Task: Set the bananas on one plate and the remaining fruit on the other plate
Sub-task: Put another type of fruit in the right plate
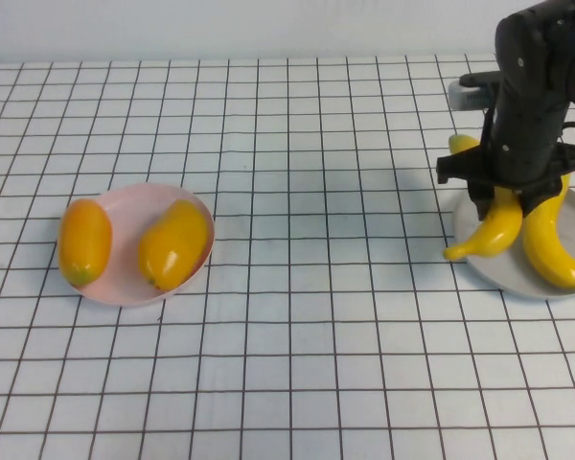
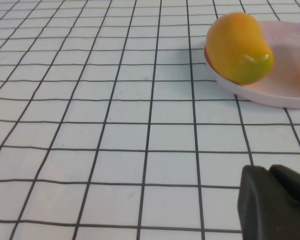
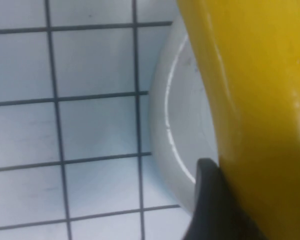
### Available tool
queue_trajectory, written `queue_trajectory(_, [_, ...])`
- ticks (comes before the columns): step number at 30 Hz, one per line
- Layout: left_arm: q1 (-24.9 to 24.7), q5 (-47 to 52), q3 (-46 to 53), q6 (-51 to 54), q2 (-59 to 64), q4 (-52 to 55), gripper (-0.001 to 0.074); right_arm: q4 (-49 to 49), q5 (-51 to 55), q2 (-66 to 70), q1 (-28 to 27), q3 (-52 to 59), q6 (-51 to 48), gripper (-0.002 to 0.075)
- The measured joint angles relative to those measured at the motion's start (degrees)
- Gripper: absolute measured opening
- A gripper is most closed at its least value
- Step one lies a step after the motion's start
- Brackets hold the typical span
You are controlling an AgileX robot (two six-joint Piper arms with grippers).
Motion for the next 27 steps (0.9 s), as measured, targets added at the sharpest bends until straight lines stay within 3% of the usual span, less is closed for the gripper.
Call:
queue_trajectory(16, [0.00,0.00,0.00,0.00,0.00,0.00,-0.0004,0.11,-3.56,0.13,-2.82,5.13,-1.94,0.0317])
queue_trajectory(27, [0.00,0.00,0.00,0.00,0.00,0.00,-0.0004,-1.86,-5.01,0.88,-2.82,5.25,-2.84,0.0418])
